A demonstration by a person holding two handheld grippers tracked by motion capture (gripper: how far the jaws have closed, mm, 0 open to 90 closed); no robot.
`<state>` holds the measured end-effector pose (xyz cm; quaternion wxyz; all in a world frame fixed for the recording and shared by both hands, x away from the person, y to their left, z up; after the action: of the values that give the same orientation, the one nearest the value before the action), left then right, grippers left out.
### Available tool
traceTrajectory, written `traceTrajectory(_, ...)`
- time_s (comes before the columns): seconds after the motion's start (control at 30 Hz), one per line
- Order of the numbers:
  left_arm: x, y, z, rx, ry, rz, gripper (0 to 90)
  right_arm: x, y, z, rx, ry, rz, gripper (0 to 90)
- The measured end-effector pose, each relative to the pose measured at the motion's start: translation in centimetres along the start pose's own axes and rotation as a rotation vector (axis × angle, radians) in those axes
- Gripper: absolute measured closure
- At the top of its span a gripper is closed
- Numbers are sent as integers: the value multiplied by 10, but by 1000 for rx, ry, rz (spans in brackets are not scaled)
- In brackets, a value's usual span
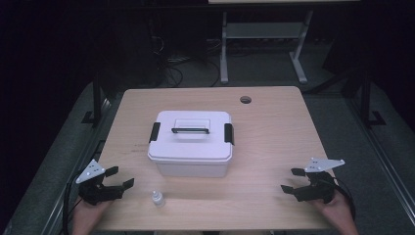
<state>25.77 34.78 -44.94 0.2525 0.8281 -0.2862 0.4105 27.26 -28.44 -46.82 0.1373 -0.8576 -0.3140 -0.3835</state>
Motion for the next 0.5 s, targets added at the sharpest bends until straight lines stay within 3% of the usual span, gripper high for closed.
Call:
traceTrajectory(0.3, 3, 3, 9, -27, -22, 22, 174, 1, -1, -2, 6, 2, 5, 203)
traceTrajectory(0.5, 3, 2, 9, -35, -24, 18, 174, 14, -1, -12, -6, 23, -21, 211)
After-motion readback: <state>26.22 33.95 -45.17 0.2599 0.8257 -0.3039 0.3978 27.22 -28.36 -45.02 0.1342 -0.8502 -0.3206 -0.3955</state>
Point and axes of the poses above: each handheld gripper's, and its own axes: z roughly forward along the jaws, x roughly out of its top, y roughly to its right, the point moved 1 cm from there along z, roughly forward along the jaws, and after that the axes turned 11 degrees about -x, right-handed, at the moved point
